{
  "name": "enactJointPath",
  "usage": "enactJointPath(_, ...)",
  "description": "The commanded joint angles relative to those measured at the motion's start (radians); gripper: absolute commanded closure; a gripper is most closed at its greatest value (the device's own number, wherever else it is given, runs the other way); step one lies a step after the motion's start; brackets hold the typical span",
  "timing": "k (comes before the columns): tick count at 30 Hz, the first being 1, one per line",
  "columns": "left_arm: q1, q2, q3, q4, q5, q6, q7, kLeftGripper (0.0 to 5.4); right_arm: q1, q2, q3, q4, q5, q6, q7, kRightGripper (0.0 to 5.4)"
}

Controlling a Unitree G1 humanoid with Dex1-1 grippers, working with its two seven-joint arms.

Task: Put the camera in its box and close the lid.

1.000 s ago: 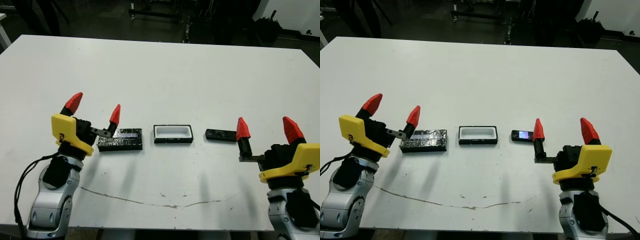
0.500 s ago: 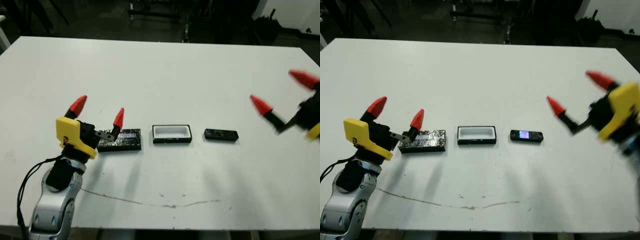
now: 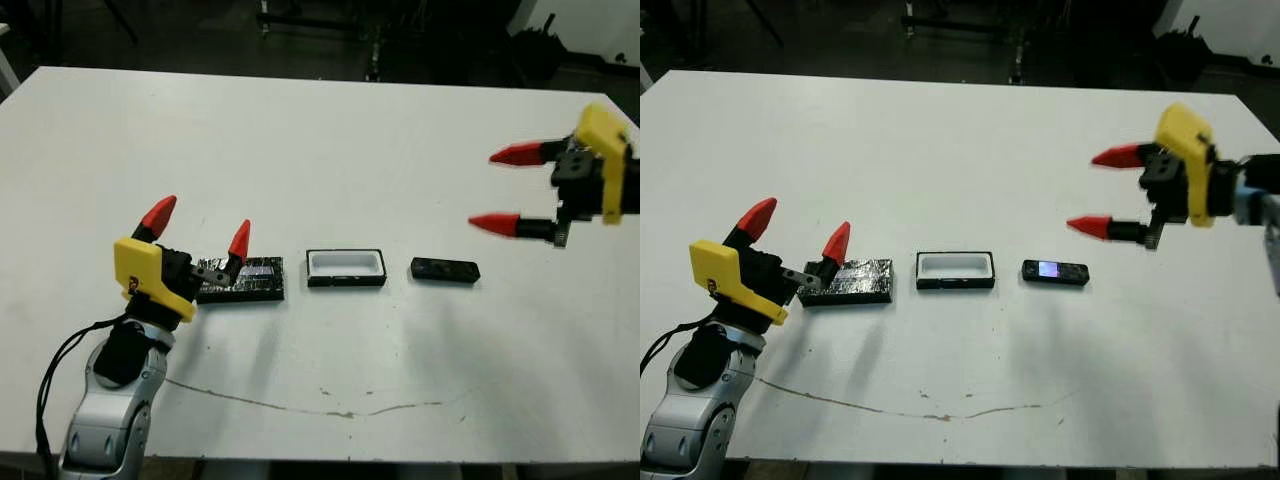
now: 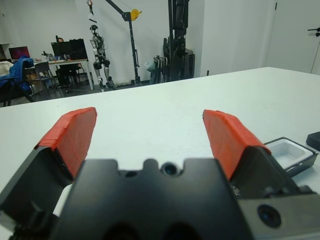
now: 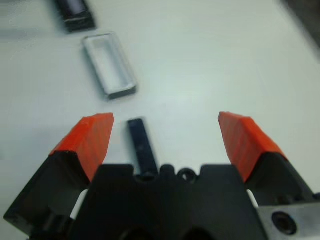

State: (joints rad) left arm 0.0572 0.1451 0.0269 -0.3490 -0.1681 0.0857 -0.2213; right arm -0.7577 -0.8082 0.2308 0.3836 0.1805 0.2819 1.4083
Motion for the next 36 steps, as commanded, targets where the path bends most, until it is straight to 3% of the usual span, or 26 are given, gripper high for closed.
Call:
enactJointPath(1,0.011,0.001,-0.007,0.003,0.011,-0.005,0.003,0.01,-0.056,0.023,0.064,0.076,-0.064,-0.08,0.079,0.0)
enactJointPath(11,0.022,-0.007,-0.02,0.007,0.004,-0.016,-0.004,0.01,-0.104,0.136,0.149,0.267,-0.194,-0.181,0.114,0.0)
enactJointPath(15,0.021,-0.006,-0.025,0.009,0.01,-0.023,-0.002,0.01,-0.102,0.173,0.149,0.307,-0.223,-0.262,0.092,0.0)
enactJointPath(24,0.021,-0.002,-0.02,0.009,0.006,-0.024,-0.004,0.01,-0.104,0.224,0.16,0.391,-0.299,-0.31,0.055,0.0)
enactJointPath(36,0.012,0.001,-0.023,0.009,0.017,-0.023,-0.001,0.01,-0.094,0.264,0.164,0.449,-0.348,-0.255,0.034,0.0)
